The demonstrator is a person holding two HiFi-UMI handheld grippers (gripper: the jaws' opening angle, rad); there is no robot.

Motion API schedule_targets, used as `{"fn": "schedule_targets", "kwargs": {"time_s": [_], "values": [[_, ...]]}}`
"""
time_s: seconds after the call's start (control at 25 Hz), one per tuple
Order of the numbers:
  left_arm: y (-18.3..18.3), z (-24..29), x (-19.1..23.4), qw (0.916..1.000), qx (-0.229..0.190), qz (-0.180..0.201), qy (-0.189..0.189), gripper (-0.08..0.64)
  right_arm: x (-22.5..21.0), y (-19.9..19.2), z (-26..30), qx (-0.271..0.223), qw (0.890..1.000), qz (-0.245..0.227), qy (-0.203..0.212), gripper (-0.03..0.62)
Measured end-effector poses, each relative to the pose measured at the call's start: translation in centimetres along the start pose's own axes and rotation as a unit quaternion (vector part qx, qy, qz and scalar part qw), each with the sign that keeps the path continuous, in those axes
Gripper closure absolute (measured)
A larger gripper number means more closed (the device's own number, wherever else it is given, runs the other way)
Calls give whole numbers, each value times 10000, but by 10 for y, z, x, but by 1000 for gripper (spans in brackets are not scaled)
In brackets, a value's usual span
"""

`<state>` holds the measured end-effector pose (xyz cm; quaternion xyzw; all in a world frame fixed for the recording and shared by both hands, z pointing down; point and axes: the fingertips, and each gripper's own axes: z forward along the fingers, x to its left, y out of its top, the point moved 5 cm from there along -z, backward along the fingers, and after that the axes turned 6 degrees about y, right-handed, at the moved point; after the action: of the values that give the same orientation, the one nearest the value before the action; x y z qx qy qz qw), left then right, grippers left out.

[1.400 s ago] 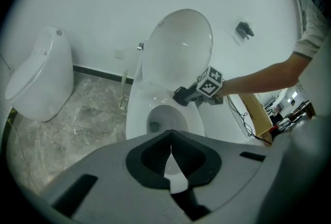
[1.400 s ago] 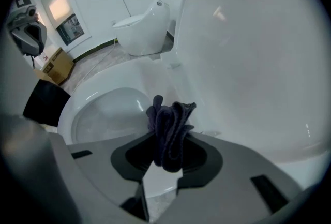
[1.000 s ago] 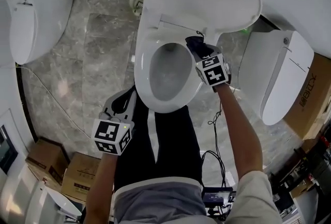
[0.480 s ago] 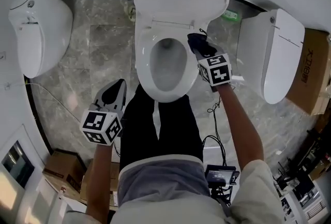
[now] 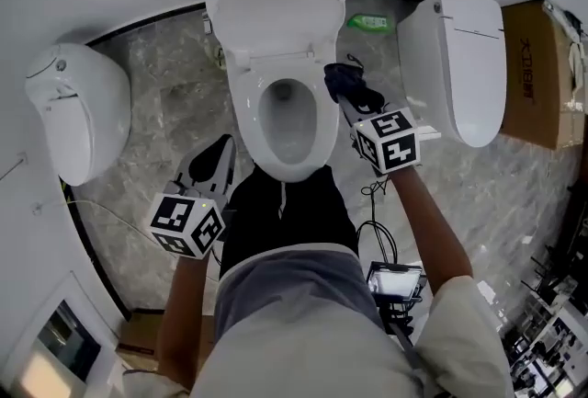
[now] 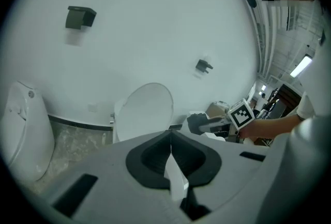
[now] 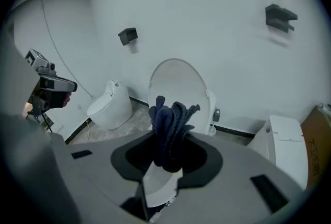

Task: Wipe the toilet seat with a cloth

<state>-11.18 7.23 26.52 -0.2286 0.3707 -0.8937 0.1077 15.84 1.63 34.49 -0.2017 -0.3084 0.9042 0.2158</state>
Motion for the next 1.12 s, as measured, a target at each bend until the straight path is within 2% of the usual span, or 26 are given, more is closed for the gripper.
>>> {"fn": "schedule_targets", "kwargs": {"time_s": [0.28, 0.64, 0.84, 1.12], "values": [[32, -21, -18, 9986, -505, 80, -101, 551, 33, 18, -80, -749, 9967, 261, -196, 489], [55, -64, -44, 9935, -966, 317, -516, 551, 99, 33, -172, -1755, 9817, 509, -536, 489], [69, -82, -50, 9894, -1154, 525, -707, 552, 139, 42, -202, -2247, 9703, 632, -635, 489], [86, -95, -51, 9864, -1443, 517, -598, 552, 175, 48, -222, -2648, 9582, 826, -699, 492]]}}
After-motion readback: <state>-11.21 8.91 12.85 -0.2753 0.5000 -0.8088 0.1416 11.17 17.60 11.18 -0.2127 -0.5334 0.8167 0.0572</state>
